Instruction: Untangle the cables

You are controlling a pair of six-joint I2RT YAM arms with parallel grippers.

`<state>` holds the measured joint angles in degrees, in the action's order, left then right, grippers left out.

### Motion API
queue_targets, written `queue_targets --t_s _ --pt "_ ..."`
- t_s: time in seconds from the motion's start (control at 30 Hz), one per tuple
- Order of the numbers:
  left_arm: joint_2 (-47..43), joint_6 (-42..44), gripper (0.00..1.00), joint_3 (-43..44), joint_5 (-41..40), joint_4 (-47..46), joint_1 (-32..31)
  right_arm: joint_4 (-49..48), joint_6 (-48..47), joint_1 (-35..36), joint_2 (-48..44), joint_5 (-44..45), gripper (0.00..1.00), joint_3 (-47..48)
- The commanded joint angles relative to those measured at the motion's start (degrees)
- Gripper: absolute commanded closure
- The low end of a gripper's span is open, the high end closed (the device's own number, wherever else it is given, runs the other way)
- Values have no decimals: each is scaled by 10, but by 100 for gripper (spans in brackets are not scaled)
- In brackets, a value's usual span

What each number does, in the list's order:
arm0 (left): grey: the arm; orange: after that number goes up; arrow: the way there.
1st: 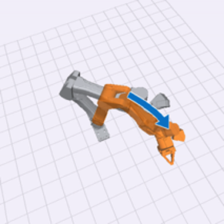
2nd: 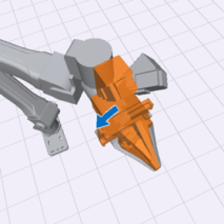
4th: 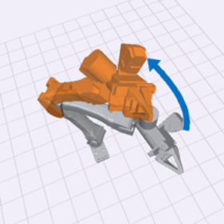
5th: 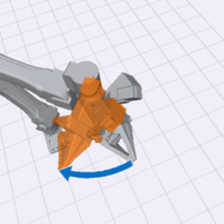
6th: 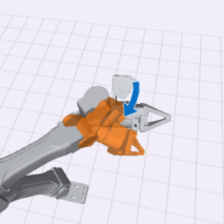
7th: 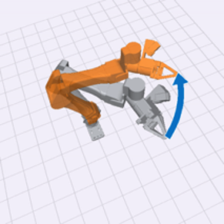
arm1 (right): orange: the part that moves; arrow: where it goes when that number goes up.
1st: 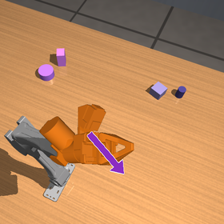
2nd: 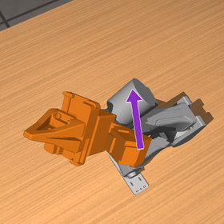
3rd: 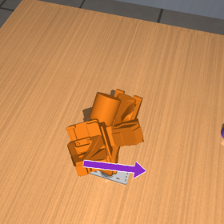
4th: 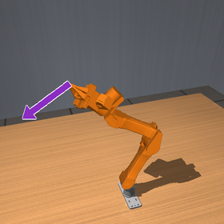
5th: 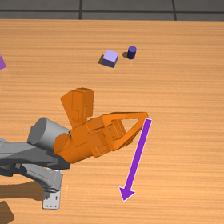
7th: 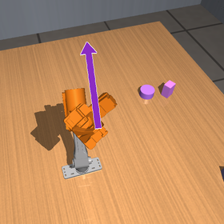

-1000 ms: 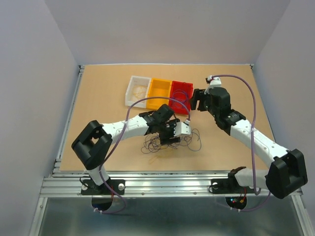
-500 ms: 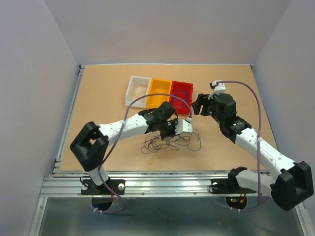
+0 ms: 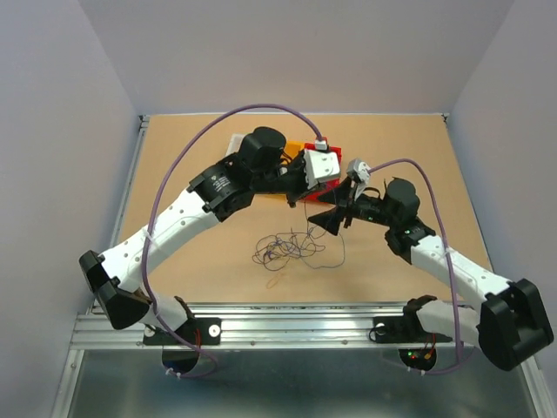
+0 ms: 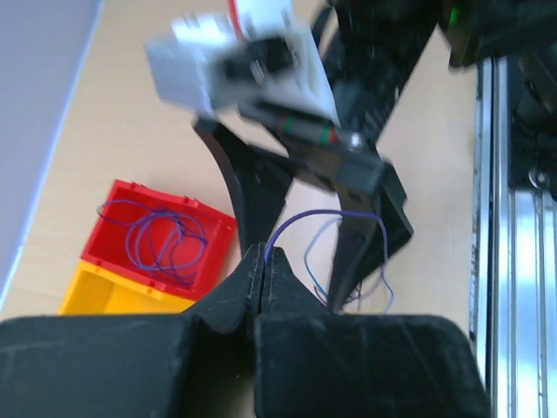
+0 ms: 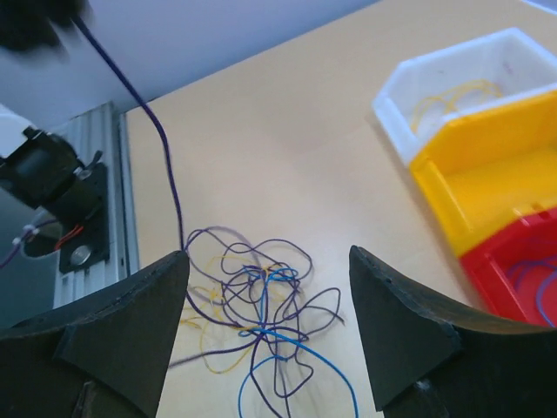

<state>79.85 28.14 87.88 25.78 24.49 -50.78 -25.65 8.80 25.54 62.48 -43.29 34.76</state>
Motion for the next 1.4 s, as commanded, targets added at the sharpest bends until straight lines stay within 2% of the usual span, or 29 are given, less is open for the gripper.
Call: queue_targets --t_s 0.0,0.1,0.13,0.2,0.23,0.33,0.37,0.47,0.5,0.6,0.63,0.67,0.77,0.87,0.93,1.03,1.13,1.27,1.37 --pt "29 -34 100 107 -56 35 -1 -146 10 2 63 -136 21 7" --pt "65 -39 100 228 -99 78 -1 -176 27 17 127 -145 22 41" --pt "86 -42 100 296 -114 85 -1 -178 27 22 153 -146 24 49" --pt "108 -45 100 362 -170 93 -1 -179 28 35 173 -155 28 69" --pt "121 -46 100 415 -193 89 -1 -178 29 37 180 -155 33 74" --pt "126 -32 100 463 -290 42 -1 -178 37 42 200 -153 42 86" --pt "116 -16 100 467 -327 22 -1 -177 38 43 205 -155 41 87" --pt "65 18 100 421 -381 -86 -1 -161 38 43 213 -161 42 88" --pt "48 29 100 400 -391 -151 -1 -148 33 43 214 -157 43 90" --pt "-27 67 100 297 -427 -267 -1 -73 1 50 208 -112 42 89" --pt "-43 75 100 273 -433 -327 0 -64 -4 50 197 -101 35 85" --pt "-62 83 100 242 -433 -341 -1 -63 -5 50 189 -88 33 78" --pt "-65 119 100 223 -429 -365 0 -62 -4 50 154 -72 33 57" --pt "-36 179 100 236 -467 -413 0 -63 -11 51 132 -108 36 45" --pt "-21 198 100 253 -482 -441 0 -61 -15 56 124 -119 35 38" --pt "-10 198 100 283 -457 -429 -1 -66 -33 56 101 -97 17 25" --pt "-18 174 100 288 -429 -401 -3 -140 -5 58 90 -70 2 17" --pt "-41 164 100 231 -408 -413 -3 -204 21 58 93 34 0 32" --pt "-33 168 100 204 -416 -426 -3 -208 27 58 107 61 0 50"
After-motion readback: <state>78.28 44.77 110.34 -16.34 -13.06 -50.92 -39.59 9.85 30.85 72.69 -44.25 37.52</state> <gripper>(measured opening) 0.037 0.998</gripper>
